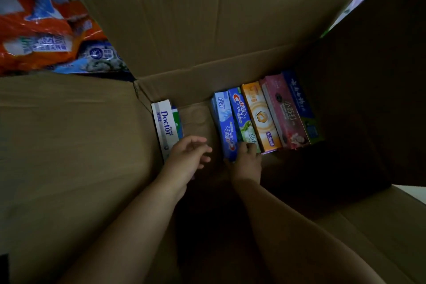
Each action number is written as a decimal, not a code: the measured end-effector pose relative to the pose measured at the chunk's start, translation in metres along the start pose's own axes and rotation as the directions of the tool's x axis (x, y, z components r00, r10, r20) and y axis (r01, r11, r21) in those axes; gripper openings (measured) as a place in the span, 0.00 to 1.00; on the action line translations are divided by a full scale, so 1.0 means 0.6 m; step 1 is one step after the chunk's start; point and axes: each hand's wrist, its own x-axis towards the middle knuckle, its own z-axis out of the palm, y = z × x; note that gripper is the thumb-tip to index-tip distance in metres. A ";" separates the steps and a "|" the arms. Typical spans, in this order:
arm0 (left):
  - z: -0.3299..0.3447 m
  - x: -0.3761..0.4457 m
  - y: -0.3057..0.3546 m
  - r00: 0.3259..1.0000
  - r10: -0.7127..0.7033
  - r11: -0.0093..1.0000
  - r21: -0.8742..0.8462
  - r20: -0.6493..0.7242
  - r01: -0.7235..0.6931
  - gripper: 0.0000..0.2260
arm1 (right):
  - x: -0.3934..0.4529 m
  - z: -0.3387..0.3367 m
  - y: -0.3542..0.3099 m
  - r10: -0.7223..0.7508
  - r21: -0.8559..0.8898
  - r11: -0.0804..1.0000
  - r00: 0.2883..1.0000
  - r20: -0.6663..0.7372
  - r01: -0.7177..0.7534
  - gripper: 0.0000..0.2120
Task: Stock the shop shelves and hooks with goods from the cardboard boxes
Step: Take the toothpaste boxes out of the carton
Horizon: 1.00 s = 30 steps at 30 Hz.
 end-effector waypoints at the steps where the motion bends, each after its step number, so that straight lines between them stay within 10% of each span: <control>1: -0.001 0.000 0.000 1.000 -0.008 1.000 -0.011 -0.002 0.008 0.07 | 0.002 0.000 -0.002 0.015 0.003 1.000 1.000 0.013 -0.015 0.31; 20: -0.008 0.013 0.002 0.997 -0.073 0.989 -0.130 -0.014 0.071 0.06 | 0.007 0.038 -0.007 0.110 0.261 0.956 0.989 0.102 -0.133 0.33; 30: -0.006 0.016 0.000 0.998 -0.064 0.991 -0.116 -0.012 0.062 0.06 | 0.018 0.047 -0.022 0.144 0.074 0.987 0.989 -0.016 -0.143 0.29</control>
